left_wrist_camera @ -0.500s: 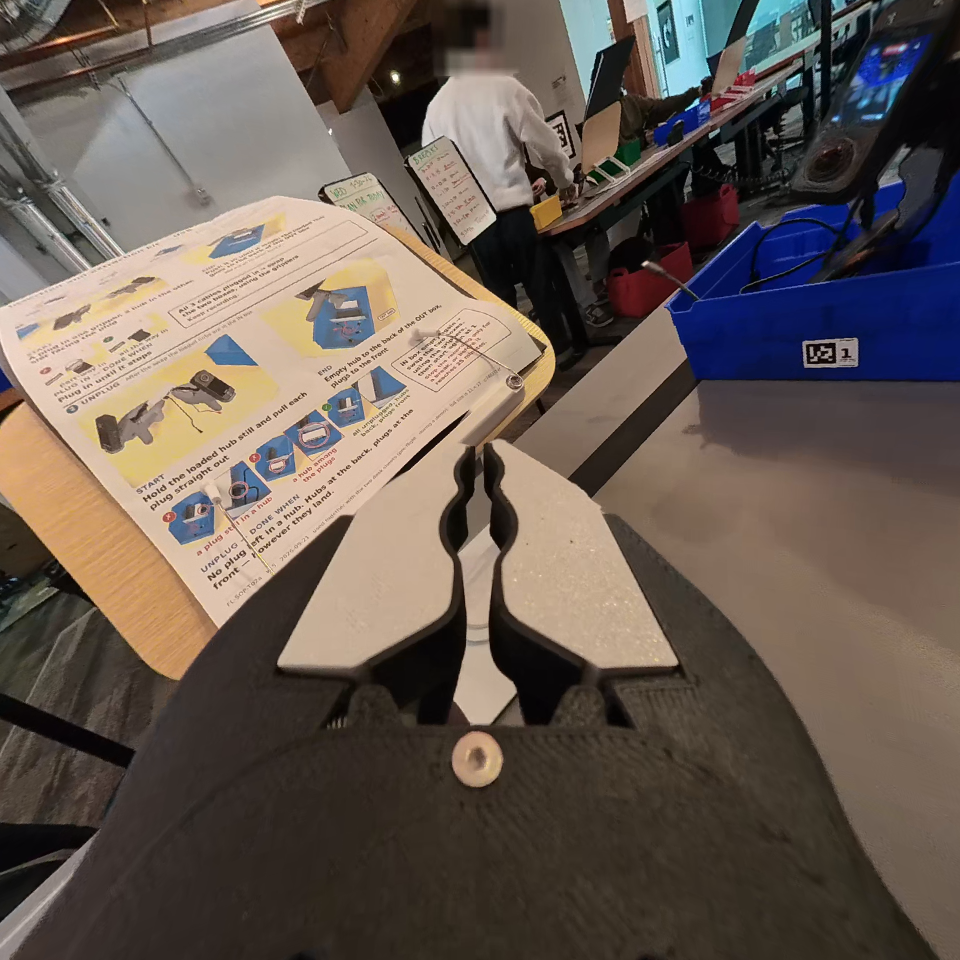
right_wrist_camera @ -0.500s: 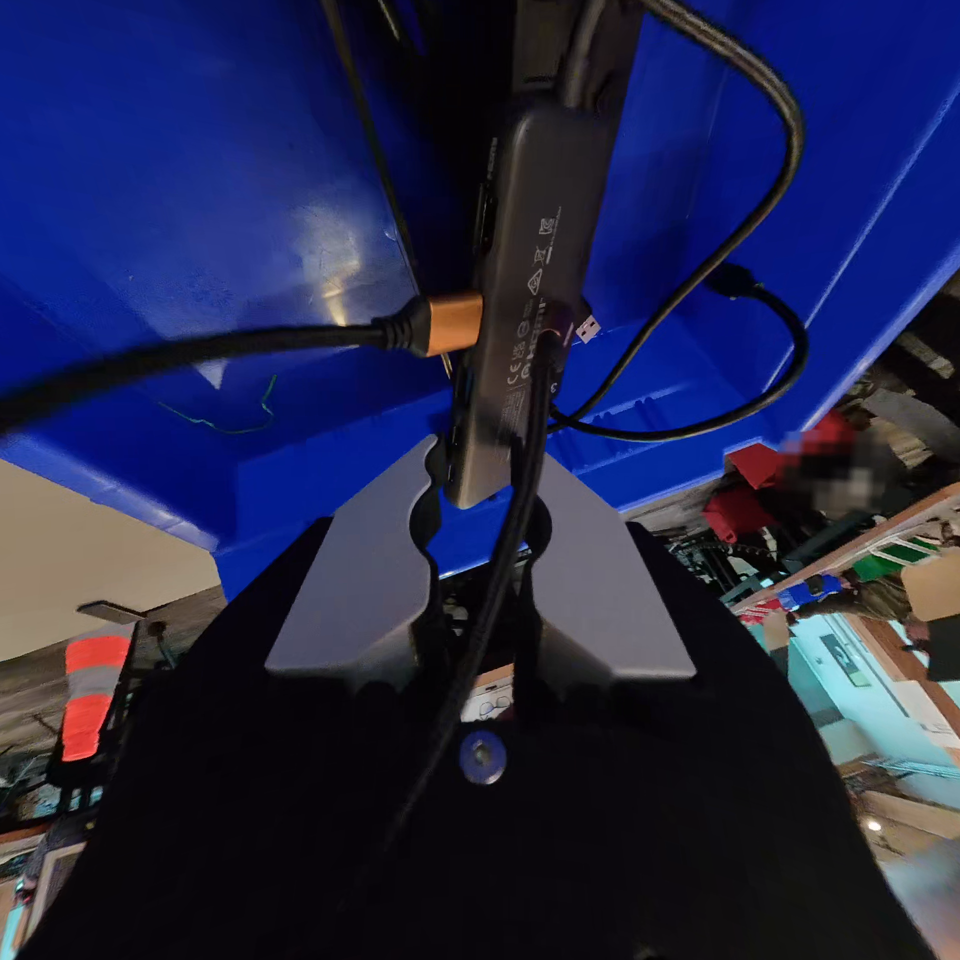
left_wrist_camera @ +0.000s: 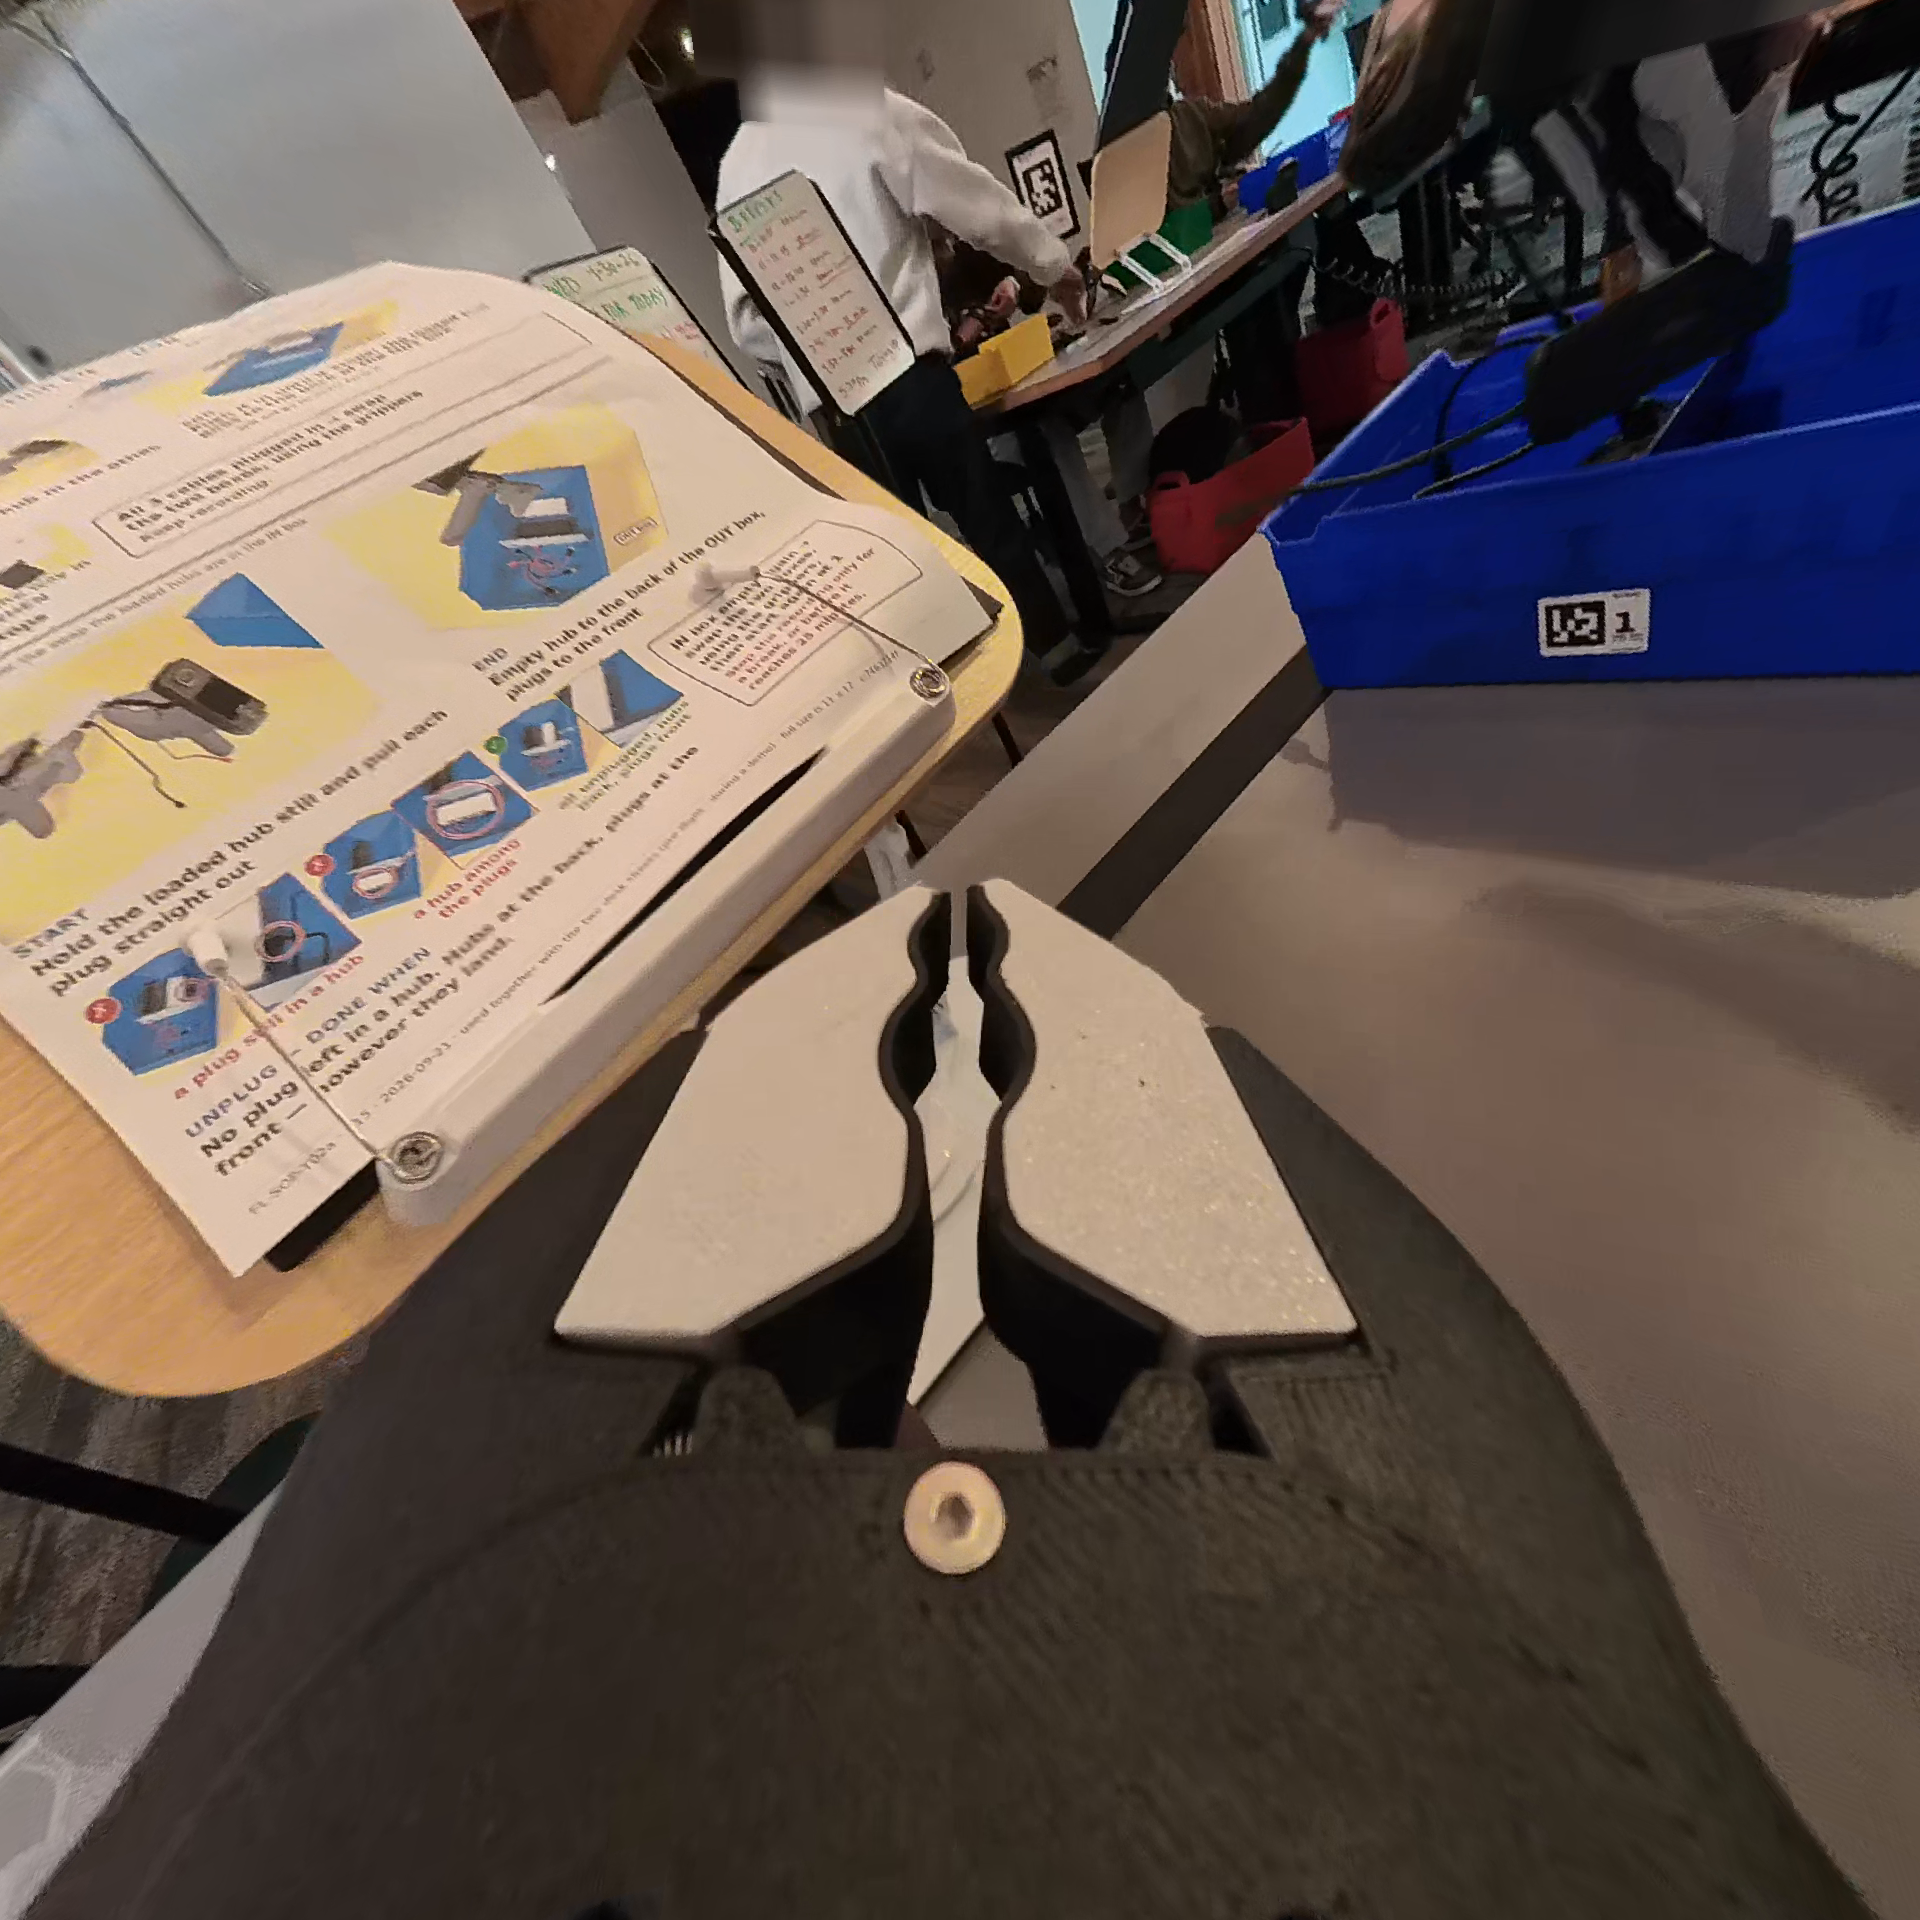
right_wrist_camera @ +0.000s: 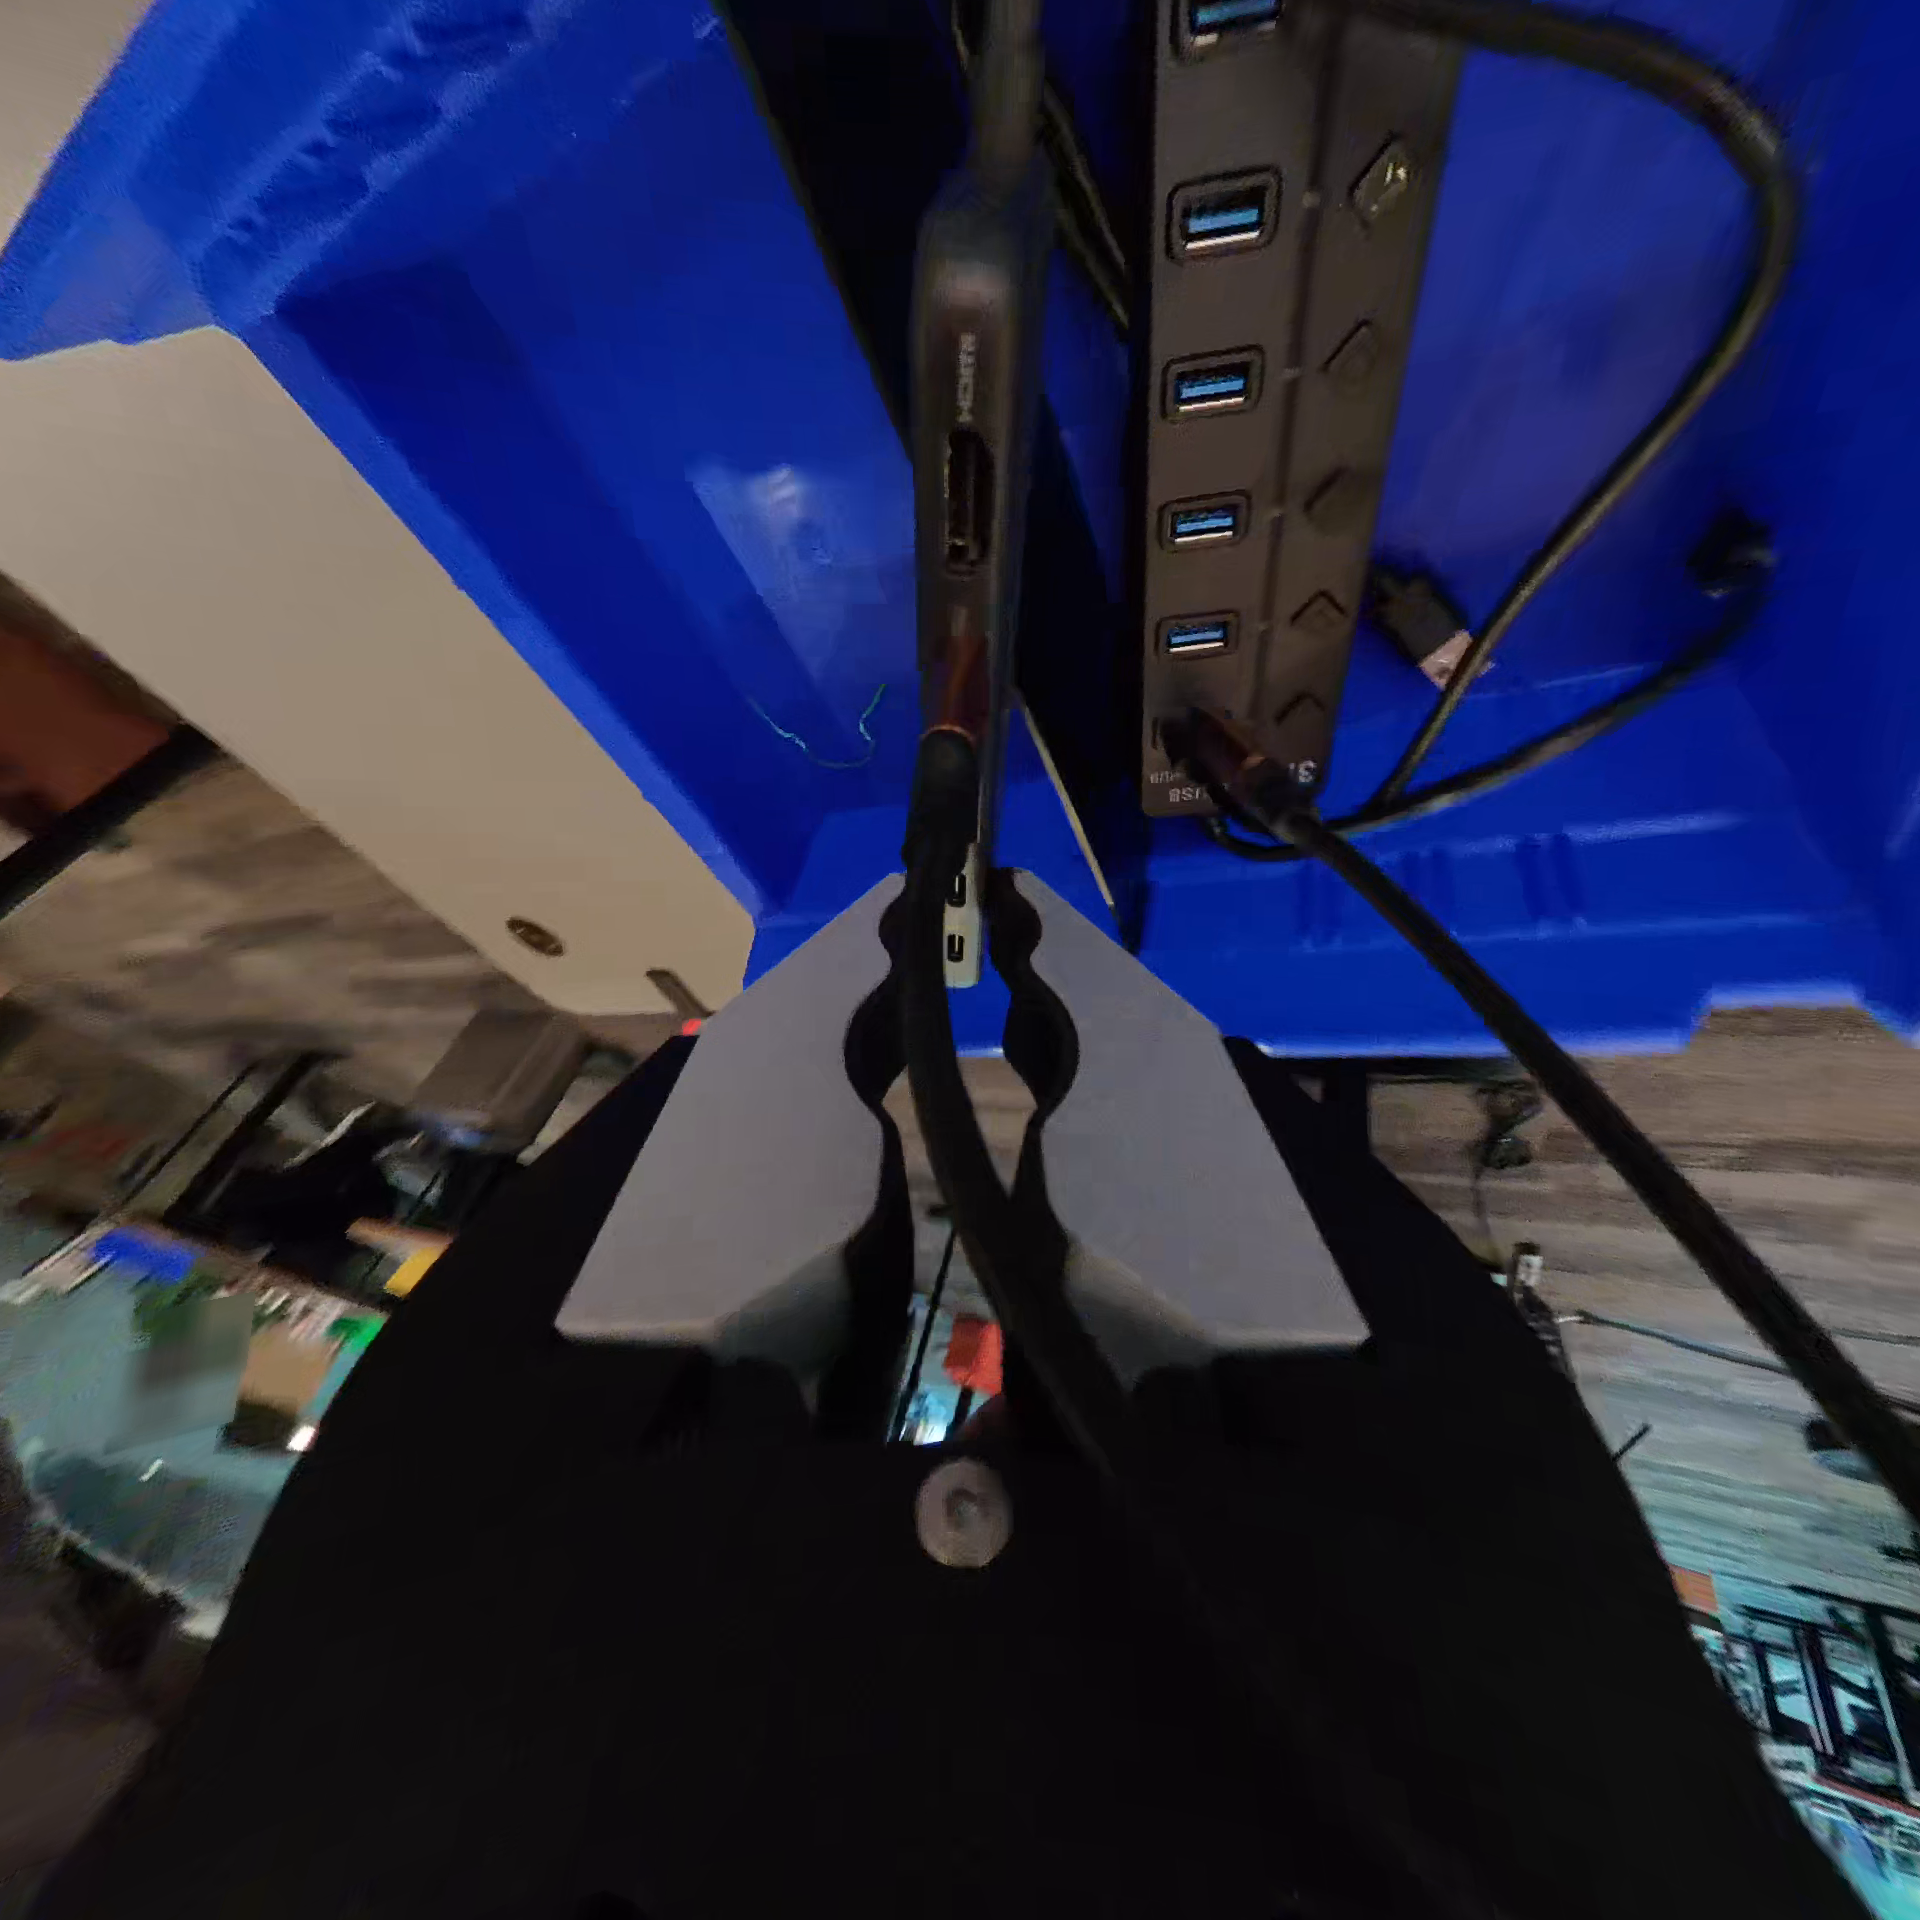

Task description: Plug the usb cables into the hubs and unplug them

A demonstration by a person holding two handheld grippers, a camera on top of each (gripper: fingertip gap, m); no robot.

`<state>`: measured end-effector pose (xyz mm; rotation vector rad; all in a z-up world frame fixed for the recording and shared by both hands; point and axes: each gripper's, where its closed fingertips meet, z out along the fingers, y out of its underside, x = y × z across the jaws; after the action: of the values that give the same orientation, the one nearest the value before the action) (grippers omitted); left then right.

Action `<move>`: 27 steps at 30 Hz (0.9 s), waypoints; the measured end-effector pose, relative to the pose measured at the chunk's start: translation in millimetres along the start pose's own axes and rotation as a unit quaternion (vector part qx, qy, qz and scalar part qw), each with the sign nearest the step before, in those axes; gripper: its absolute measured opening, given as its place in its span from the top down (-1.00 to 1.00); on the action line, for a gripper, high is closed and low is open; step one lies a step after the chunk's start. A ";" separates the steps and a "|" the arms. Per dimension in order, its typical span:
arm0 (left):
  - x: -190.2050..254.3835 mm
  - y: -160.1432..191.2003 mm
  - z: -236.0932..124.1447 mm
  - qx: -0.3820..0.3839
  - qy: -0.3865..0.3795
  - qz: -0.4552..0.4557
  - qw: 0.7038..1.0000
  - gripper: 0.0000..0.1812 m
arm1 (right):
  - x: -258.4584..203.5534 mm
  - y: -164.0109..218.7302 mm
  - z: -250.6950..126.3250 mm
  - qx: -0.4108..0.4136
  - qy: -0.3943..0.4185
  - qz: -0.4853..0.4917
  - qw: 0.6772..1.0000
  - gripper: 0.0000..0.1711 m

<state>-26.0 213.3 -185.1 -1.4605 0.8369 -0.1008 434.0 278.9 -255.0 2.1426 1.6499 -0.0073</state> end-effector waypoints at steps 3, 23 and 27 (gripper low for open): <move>9.0 11.2 6.3 -0.018 0.011 0.013 1.000 0.97 | 16.0 -2.6 7.1 -0.054 -0.040 0.005 0.998 0.89; 32.4 34.7 16.4 -0.045 0.052 0.022 0.997 0.96 | 56.2 -33.1 32.1 -0.051 0.013 0.042 0.998 0.24; 31.6 32.7 15.6 -0.041 0.053 0.020 0.998 0.96 | 50.5 -25.6 7.0 -0.021 0.051 0.046 0.997 0.05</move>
<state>-8.3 214.4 -229.7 -1.5250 0.9665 -0.1150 426.8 328.0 -283.2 2.2178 1.5888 0.1650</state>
